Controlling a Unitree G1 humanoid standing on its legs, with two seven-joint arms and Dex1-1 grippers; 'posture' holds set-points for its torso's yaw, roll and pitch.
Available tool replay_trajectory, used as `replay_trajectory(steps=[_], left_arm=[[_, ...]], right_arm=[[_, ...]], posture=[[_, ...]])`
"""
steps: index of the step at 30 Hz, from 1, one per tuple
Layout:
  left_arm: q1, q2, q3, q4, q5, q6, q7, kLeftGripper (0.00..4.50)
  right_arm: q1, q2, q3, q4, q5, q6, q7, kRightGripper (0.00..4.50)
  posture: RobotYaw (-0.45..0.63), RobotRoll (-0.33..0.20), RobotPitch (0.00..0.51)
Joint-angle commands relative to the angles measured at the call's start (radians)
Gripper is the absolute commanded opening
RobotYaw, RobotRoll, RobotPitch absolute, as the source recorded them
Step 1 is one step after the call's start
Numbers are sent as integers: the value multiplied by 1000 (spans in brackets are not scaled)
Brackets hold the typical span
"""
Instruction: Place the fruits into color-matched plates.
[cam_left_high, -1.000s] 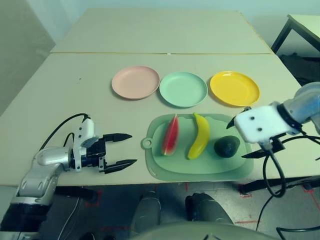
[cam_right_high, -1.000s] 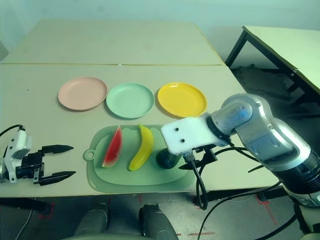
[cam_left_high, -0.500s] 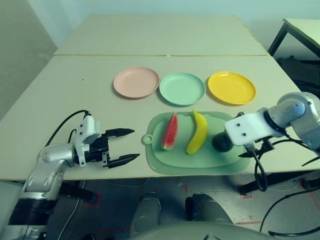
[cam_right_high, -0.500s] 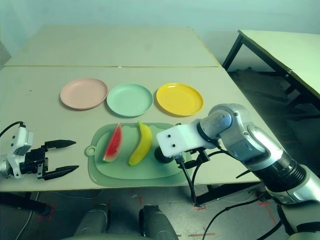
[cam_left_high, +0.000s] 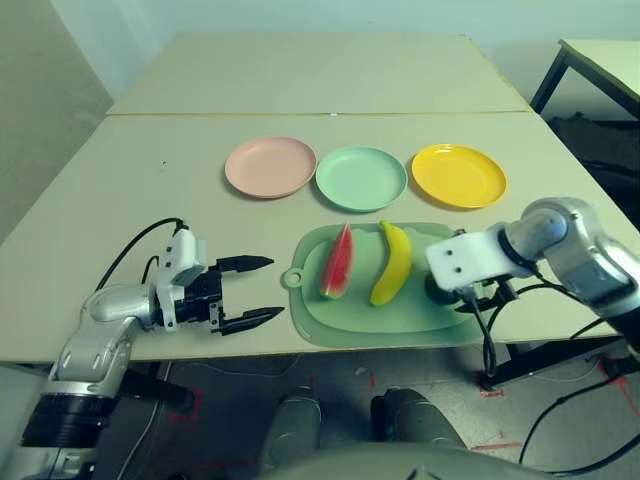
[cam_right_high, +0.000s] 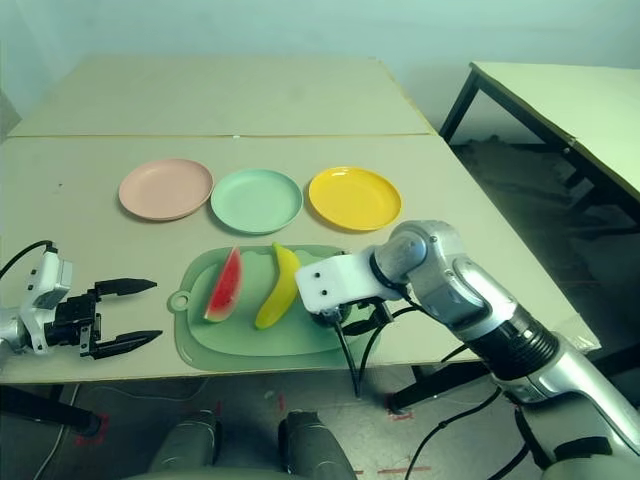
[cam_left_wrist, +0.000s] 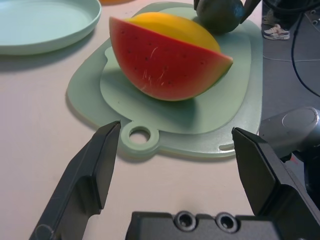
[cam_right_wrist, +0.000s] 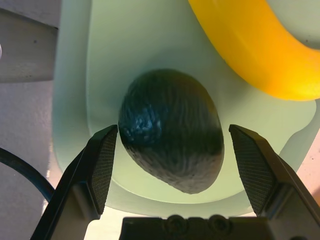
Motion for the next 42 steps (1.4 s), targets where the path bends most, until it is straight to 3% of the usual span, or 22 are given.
replay_trajectory(steps=[1,5,8,10,12,28,34,42], left_arm=[[9,9,4,-22,5,11,9,4500],[10,10,9,-28,5,11,17,4500],[6,9,9,-15,9,0,17,4500],[3,8,8,-12,8,-1,18,4500],[-2,6,6,-8,8,-2,18,4500],[-51,-8,-23,22,13,31,22,4500],[-54,-17,-10,4,8,54,58,4500],[-24,-22,34,-48,13,120,193,4500]], right_arm=[[-9,8,11,24,-19,-27,0,4480],[2,5,9,28,-23,-24,12,4480],[14,-9,13,32,-37,-26,20,3874],[20,-16,11,34,-45,-23,25,3173],[23,-18,7,35,-49,-21,25,2983],[5,-49,-26,28,-43,-21,40,2902],[-124,-23,-24,156,-43,-99,54,2902],[-438,210,-1,664,-110,-326,-127,2900]], posture=[[92,0,68],[93,0,68],[91,0,68],[89,0,68],[83,0,67],[59,0,66],[75,0,67],[116,0,71]])
